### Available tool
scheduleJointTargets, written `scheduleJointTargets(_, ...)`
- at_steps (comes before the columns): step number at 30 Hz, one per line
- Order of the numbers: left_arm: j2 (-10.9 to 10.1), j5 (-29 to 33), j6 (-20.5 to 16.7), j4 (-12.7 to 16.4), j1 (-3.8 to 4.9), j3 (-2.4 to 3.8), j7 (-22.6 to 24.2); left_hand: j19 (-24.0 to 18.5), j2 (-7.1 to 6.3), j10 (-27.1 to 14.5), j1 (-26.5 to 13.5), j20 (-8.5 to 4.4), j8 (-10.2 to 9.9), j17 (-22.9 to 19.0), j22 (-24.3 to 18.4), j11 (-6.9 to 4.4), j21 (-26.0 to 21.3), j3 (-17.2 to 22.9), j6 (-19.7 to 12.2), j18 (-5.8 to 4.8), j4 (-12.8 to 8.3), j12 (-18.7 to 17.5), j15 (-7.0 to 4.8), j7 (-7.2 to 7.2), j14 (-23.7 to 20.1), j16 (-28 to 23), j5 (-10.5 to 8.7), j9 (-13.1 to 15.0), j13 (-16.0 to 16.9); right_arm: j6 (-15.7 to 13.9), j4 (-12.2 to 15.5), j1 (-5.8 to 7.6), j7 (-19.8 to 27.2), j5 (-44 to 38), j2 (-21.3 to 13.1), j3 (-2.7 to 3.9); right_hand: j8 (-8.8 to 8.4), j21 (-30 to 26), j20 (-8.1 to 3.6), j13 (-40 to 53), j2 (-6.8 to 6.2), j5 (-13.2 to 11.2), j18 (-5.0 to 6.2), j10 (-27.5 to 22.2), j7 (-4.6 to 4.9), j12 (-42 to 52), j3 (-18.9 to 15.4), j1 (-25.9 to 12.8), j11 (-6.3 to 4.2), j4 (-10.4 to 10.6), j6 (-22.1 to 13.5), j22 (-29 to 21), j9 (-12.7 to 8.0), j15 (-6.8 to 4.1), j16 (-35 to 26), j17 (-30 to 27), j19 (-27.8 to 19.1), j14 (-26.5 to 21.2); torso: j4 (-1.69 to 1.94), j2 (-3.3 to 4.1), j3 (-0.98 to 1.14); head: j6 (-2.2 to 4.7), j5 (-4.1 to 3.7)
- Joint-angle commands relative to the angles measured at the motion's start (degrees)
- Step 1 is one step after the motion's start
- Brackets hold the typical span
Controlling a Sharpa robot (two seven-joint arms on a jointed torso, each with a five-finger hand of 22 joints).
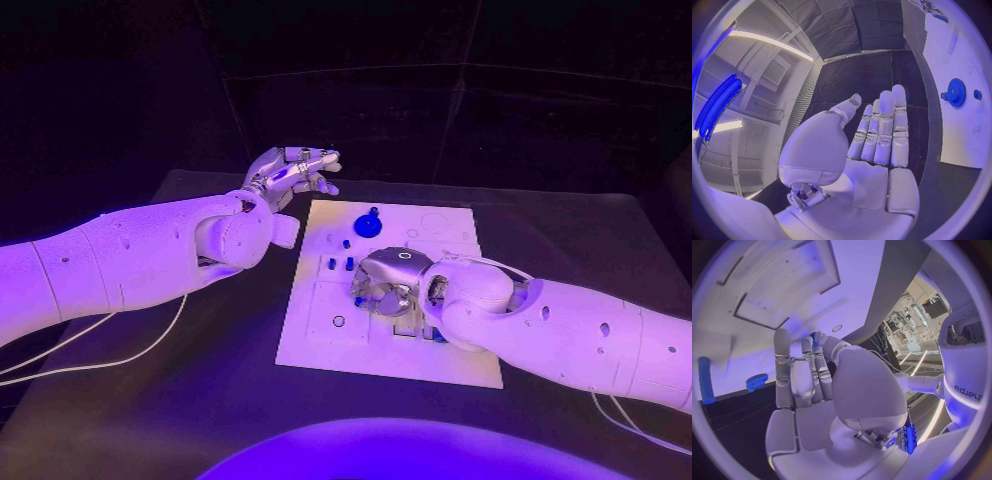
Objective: Assemble the parts on the task board
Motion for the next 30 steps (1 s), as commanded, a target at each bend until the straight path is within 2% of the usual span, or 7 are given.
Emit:
scheduleJointTargets(1,-0.04,-0.50,0.82,-0.05,0.10,0.02,-0.06,-0.17,-0.07,-0.23,0.41,0.30,0.39,-0.05,-0.05,0.04,-0.36,-0.02,-0.30,0.26,-0.26,0.25,-0.05,0.06,-0.44,0.32,0.11,0.06,0.08,0.04,-0.10,0.03,-0.26,0.75,0.07,-0.10,-0.33,-0.53,0.59,0.01,-0.45,0.66,0.69,-1.62,0.44,-0.28,-1.15,-1.12,0.40,0.12,-2.27,-0.60,-0.16,0.63,0.10,-0.24,-0.30,1.34,-0.02,0.02,0.01,0.05,0.03)
scheduleJointTargets(5,-0.05,-0.50,0.82,-0.11,0.11,0.02,-0.13,-0.16,-0.05,-0.27,0.54,0.29,0.43,-0.08,-0.07,0.04,-0.36,-0.02,-0.32,0.27,-0.35,0.33,-0.06,0.06,-0.47,0.35,0.11,0.07,0.09,-1.43,0.03,0.03,0.10,1.20,-0.12,-0.11,-0.23,-0.99,0.99,0.17,-1.12,1.73,0.78,-3.22,0.79,0.25,-3.27,-1.93,0.73,0.25,-4.50,-1.15,-0.06,0.91,-0.08,-0.59,-0.51,1.10,-0.02,0.03,0.02,0.07,0.05)
scheduleJointTargets(12,-0.10,-0.50,0.84,-0.19,0.12,0.02,-0.18,-0.15,-0.04,-0.30,0.63,0.29,0.46,-0.11,-0.08,0.03,-0.37,-0.02,-0.33,0.27,-0.41,0.38,-0.07,0.05,-0.48,0.37,0.11,0.07,0.09,-6.18,1.98,0.02,2.56,3.18,-1.98,-0.11,-0.12,-1.37,1.14,0.34,-1.34,3.58,0.81,-4.88,0.73,1.87,-6.72,-2.19,0.73,0.32,-5.74,-1.49,0.04,0.96,-0.18,-0.90,-0.37,0.91,-0.08,0.03,0.10,0.24,0.19)
scheduleJointTargets(17,-0.13,-0.50,0.83,-0.32,0.12,0.01,-0.19,-0.15,-0.04,-0.30,0.63,0.29,0.46,-0.11,-0.08,0.03,-0.37,-0.02,-0.33,0.27,-0.41,0.38,-0.07,0.05,-0.48,0.37,0.11,0.07,0.09,-9.94,5.15,0.04,4.52,5.33,-4.85,-0.06,-0.25,-1.72,1.12,0.40,-1.32,5.13,0.82,-6.17,0.57,3.18,-9.41,-2.05,0.73,0.37,-6.90,-1.78,-0.01,0.93,-0.53,-1.46,-0.36,0.67,-0.12,-0.06,0.07,0.37,0.09)
scheduleJointTargets(20,-0.09,-0.50,0.85,-0.45,0.11,0.01,-0.19,-0.13,-0.02,-0.33,0.76,0.28,0.50,-0.14,-0.10,0.03,-0.37,-0.01,-0.35,0.28,-0.50,0.45,-0.08,0.05,-0.51,0.40,0.11,0.08,0.09,-11.92,7.71,0.40,5.23,7.27,-7.61,0.12,-0.15,-1.84,1.10,0.46,-0.87,5.81,0.82,-6.52,0.64,4.01,-10.39,-1.63,0.74,0.34,-7.12,-1.89,0.05,0.94,-0.36,-1.28,-0.29,0.73,-0.15,-0.08,0.03,0.80,-0.36)
scheduleJointTargets(28,-0.07,-0.50,1.00,-0.51,0.11,0.00,-0.21,-0.13,-0.02,-0.33,0.76,0.28,0.50,-0.14,-0.10,0.03,-0.37,-0.01,-0.35,0.28,-0.50,0.45,-0.08,0.05,-0.51,0.40,0.11,0.08,0.09,-9.95,8.54,3.66,2.74,12.95,-13.73,0.80,-0.08,-1.91,1.05,0.49,-0.43,6.01,0.83,-6.56,0.46,5.05,-11.44,-1.48,0.62,0.50,-6.87,-1.99,0.10,0.86,-0.07,-1.14,-0.17,0.97,-0.09,-0.01,-0.01,2.41,-2.36)
scheduleJointTargets(30,-0.08,-0.50,1.00,-0.54,0.10,0.00,-0.21,-0.11,0.01,-0.35,0.90,0.26,0.56,-0.18,-0.11,0.02,-0.36,0.01,-0.35,0.28,-0.59,0.54,-0.09,0.04,-0.53,0.43,0.11,0.09,0.10,-9.50,8.35,4.18,2.15,13.03,-14.90,0.90,-0.23,-1.96,1.02,0.42,-0.47,6.06,0.83,-7.06,0.44,5.25,-12.01,-1.32,0.62,0.46,-7.44,-2.05,0.01,0.84,-0.18,-1.36,-0.16,0.94,-0.17,0.00,0.03,2.67,-2.53)
